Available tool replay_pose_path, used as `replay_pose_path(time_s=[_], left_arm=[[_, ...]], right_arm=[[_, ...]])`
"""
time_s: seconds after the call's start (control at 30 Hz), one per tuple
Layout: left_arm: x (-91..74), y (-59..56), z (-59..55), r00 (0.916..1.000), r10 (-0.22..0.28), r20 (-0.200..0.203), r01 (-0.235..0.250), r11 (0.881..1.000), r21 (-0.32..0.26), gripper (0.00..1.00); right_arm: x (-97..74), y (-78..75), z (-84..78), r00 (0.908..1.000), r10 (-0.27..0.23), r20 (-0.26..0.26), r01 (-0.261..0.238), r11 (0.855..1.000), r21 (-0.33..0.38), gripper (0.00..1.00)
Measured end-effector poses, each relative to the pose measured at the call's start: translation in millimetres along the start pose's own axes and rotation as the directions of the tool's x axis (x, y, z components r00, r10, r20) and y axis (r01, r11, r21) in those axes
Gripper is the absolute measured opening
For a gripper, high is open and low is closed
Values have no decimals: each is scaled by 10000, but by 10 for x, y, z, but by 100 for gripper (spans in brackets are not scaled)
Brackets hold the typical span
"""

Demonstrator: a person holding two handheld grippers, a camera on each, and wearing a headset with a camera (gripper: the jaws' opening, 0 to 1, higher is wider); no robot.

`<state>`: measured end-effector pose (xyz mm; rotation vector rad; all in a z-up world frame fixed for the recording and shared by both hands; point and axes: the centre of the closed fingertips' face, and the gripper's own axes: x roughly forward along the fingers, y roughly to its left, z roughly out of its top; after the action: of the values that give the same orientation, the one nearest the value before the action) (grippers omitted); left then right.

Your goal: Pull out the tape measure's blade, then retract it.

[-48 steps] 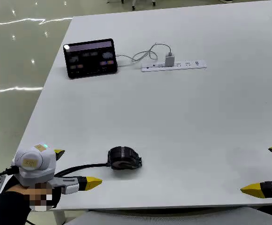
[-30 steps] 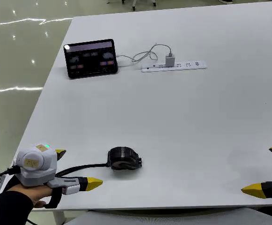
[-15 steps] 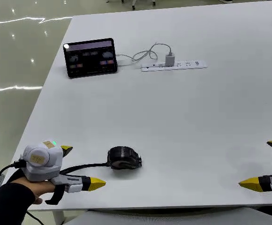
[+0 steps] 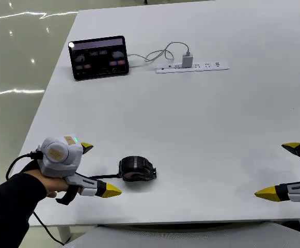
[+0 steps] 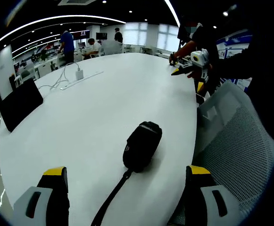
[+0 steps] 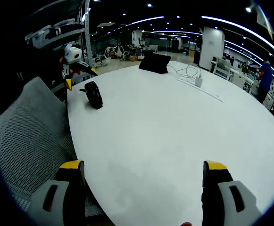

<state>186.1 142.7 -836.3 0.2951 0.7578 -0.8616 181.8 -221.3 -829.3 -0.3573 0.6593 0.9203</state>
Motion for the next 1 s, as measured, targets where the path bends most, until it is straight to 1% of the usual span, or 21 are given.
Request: replay_pose_path(time_s=[0.07, 0.1, 0.13, 0.17, 0.2, 0.23, 0.27, 0.3, 0.37, 0.4, 0.43, 0.47, 0.5, 0.57, 0.6, 0.63, 0.73, 0.83, 0.9, 0.93, 1.0], left_arm=[[22, 21, 33, 9999, 28, -99, -24, 9992, 411, 100], [38, 3, 44, 9997, -99, -244, 110, 9988, 473, 100], [49, -11, 58, 9994, -194, -289, 210, 9983, 538, 100], [62, -35, 93, 9991, -311, -280, 331, 9966, 752, 100], [75, -34, 114, 9992, -281, -277, 307, 9950, 955, 100], [85, -49, 117, 9988, -353, -343, 388, 9931, 1106, 100], [103, -77, 107, 9972, -515, -535, 580, 9902, 1273, 100], [124, -37, 95, 9964, -570, -634, 653, 9883, 1378, 100], [153, -84, 82, 9932, -796, -855, 924, 9832, 1577, 99], [172, -89, 82, 9928, -776, -909, 919, 9820, 1653, 99], [190, -133, 74, 9902, -938, -1038, 1106, 9792, 1701, 98], [201, -168, 69, 9870, -1134, -1141, 1324, 9755, 1759, 95], [217, -179, 70, 9859, -1185, -1183, 1386, 9740, 1791, 93], [281, -150, 72, 9862, -1128, -1208, 1349, 9716, 1944, 93], [307, -144, 83, 9857, -1160, -1221, 1394, 9689, 2045, 93], [314, -158, 102, 9855, -1211, -1192, 1440, 9677, 2072, 93], [346, -170, 101, 9797, -1346, -1488, 1628, 9668, 1970, 92], [393, -185, 139, 9778, -1440, -1521, 1756, 9595, 2204, 87], [422, -185, 140, 9754, -1418, -1687, 1792, 9559, 2327, 87], [437, -176, 137, 9739, -1323, -1845, 1769, 9515, 2516, 87], [460, -198, 161, 9731, -1275, -1920, 1785, 9438, 2780, 85]], right_arm=[[27, 5, 38, 9999, 77, 88, -77, 10000, -28, 100], [49, 2, 74, 9998, 68, 191, -64, 9998, -176, 100], [67, 9, 82, 9998, 110, 168, -107, 9998, -166, 100], [93, 20, 103, 9997, 179, 188, -175, 9996, -211, 100], [109, 29, 123, 9995, 230, 220, -224, 9994, -267, 100], [121, 39, 146, 9992, 287, 280, -278, 9991, -317, 100], [139, 50, 178, 9989, 347, 330, -337, 9989, -329, 100], [153, 54, 198, 9987, 362, 354, -348, 9986, -388, 100], [185, 57, 225, 9985, 426, 346, -413, 9984, -381, 100], [201, 60, 230, 9983, 463, 344, -450, 9982, -388, 100], [224, 69, 239, 9981, 500, 349, -485, 9979, -426, 100], [242, 77, 243, 9980, 530, 343, -515, 9978, -428, 100], [262, 86, 244, 9980, 561, 304, -548, 9976, -421, 100], [309, 126, 253, 9969, 724, 294, -711, 9966, -409, 100], [335, 188, 308, 9936, 983, 553, -947, 9934, -639, 100], [346, 206, 316, 9934, 1001, 560, -954, 9922, -801, 100], [409, 282, 328, 9912, 1251, 424, -1208, 9885, -910, 100], [471, 325, 343, 9893, 1434, 274, -1401, 9851, -995, 100], [492, 349, 381, 9877, 1528, 324, -1485, 9828, -1096, 100], [511, 365, 406, 9866, 1599, 329, -1555, 9819, -1083, 100], [548, 386, 435, 9851, 1696, 287, -1651, 9791, -1188, 100]])
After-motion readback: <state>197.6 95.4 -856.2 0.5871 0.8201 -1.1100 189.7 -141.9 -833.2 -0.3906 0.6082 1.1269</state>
